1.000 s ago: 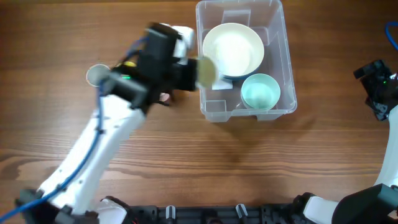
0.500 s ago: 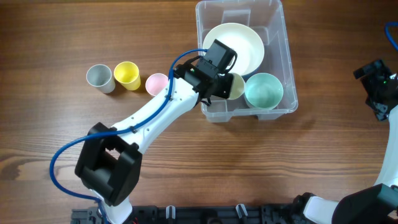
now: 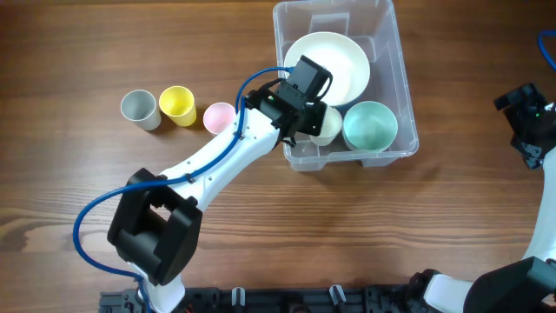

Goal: Pack container
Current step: 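Carry the white cup into the bin and release it, then move the left gripper back and grasp the grey cup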

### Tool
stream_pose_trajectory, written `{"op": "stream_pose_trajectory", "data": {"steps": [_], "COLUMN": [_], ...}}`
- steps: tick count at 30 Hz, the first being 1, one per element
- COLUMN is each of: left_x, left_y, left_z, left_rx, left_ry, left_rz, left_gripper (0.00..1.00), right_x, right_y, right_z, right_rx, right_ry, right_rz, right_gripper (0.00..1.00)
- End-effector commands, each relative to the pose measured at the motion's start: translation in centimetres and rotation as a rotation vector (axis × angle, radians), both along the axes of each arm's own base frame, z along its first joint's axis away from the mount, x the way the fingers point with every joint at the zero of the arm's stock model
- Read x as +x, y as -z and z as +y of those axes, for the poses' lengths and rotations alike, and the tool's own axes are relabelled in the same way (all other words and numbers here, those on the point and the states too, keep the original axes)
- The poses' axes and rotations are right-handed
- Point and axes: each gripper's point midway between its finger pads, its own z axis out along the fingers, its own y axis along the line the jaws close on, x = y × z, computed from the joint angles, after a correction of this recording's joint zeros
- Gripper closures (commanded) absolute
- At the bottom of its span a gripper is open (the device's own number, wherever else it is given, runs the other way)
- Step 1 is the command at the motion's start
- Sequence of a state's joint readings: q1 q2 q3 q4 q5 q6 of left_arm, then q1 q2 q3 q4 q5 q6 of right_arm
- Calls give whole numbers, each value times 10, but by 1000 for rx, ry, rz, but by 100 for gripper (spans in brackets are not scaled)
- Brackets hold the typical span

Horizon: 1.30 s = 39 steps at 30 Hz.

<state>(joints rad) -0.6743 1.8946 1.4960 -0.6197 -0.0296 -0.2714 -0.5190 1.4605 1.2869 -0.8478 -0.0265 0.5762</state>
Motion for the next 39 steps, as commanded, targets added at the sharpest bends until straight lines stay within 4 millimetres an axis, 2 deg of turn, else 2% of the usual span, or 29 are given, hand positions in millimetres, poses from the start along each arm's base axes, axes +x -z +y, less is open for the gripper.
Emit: {"op": "stream_pose_trajectory", "data": {"steps": [1, 2, 3, 5, 6, 7, 9, 10, 11, 14, 17, 18, 22, 24, 27, 29, 31, 34, 39], "left_x": [3, 4, 5, 5, 5, 5, 7, 7, 8, 4, -5, -6, -10, -13, -16, -6, 10, 14, 18], "left_y": [-1, -8, -18, -54, -74, -87, -112, -119, -123, -116, -103, -95, -69, -48, -14, 6, 23, 34, 32], "left_z": [0, 0, 2, 13, 24, 36, 79, 102, 136, 231, 306, 340, 400, 420, 441, 444, 432, 427, 428], "left_rx": [-7, -21, -37, -64, -69, -68, -40, -20, 4, 55, 71, 28, -43, -67, -66, -94, -162, -181, -183], "left_ry": [-29, -45, -67, -99, -116, -139, -230, -285, -389, -660, -873, -955, -1058, -1097, -1147, -1130, -1021, -998, -994], "left_rz": [-3, -5, -8, -29, -43, -56, -92, -97, -86, 4, 92, 136, 225, 294, 386, 411, 423, 446, 424], "left_gripper": [84, 76, 61, 41, 35, 34, 29, 28, 25, 23, 19, 18, 20, 22, 27, 29, 32, 33, 33], "right_x": [2, 2, 2, 2, 2, 2, 2, 2, 2, 2, 2, 2, 2, 2, 2, 2, 2, 2, 2], "right_y": [0, 0, 0, 0, 0, 0, 0, 0, 0, 0, 0, 0, 0, 0, 0, 0, 0, 0, 0], "right_z": [-1, -1, -1, -1, -1, -1, -1, -1, -1, -1, -1, -1, -1, -1, -1, -1, -1, -1, -1], "right_rx": [8, 8, 8, 8, 8, 8, 8, 8, 8, 8, 8, 8, 8, 8, 8, 8, 8, 8, 8], "right_ry": [8, 9, 8, 8, 8, 8, 8, 8, 9, 9, 9, 9, 8, 9, 8, 8, 9, 9, 9], "right_rz": [-6, -6, -6, -6, -6, -6, -6, -6, -6, -6, -6, -6, -6, -6, -6, -6, -6, -6, -6], "right_gripper": [0, 0, 0, 0, 0, 0, 0, 0, 0, 0, 0, 0, 0, 0, 0, 0, 0, 0, 0]}}
